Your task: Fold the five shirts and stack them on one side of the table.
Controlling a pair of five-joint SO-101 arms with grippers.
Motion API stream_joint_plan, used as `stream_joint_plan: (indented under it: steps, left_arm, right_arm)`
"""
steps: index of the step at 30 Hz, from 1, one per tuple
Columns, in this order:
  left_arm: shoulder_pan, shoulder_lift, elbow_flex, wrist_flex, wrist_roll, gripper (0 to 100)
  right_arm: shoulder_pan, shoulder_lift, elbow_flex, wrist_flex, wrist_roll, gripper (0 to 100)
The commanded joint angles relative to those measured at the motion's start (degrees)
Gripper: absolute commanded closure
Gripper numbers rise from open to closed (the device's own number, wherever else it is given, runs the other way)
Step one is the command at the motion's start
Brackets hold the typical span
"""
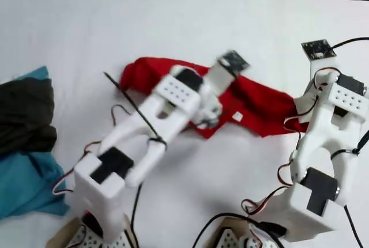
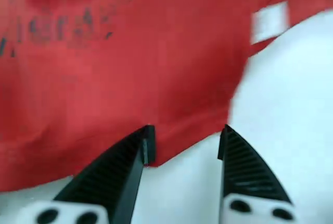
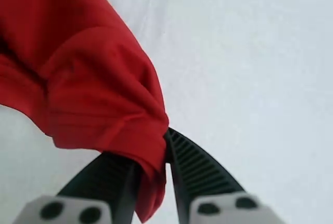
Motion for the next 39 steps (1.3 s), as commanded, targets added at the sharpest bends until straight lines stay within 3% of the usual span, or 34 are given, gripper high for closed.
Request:
stream_joint_plan:
  steps: [1, 7, 12, 16, 21, 31, 39]
  left_arm:
    - [5.2, -2.9, 0.6, -1.5, 1.0, 78]
    - [6.2, 2.9, 2.9, -6.2, 0.8, 78]
    - [3.8, 11.7, -4.4, -5.5, 0.8, 78]
    - [1.1, 17.4, -14.7, 3.5, 0.6, 79]
    - [-3.2, 22.1, -26.2, 15.4, -1.8, 99]
    - [-13.8, 22.5, -48.0, 32.8, -4.8, 98]
    - [-18.7, 16.4, -51.9, 33.5, -4.9, 98]
  right_arm:
    - [0.7, -3.6, -0.1, -0.5, -0.2, 97.8]
    - [0.8, -3.6, 0.0, -0.5, -0.1, 97.8]
    - [0.8, -3.6, 0.0, -0.4, 0.3, 97.8]
    - [0.8, -3.6, -0.1, -0.3, 0.3, 97.8]
    - [0.7, -3.6, -0.1, -0.3, 0.3, 97.8]
    - [0.4, -3.6, 0.1, -0.2, 0.4, 97.8]
    - [-5.1, -12.7, -2.8, -0.3, 2.7, 97.8]
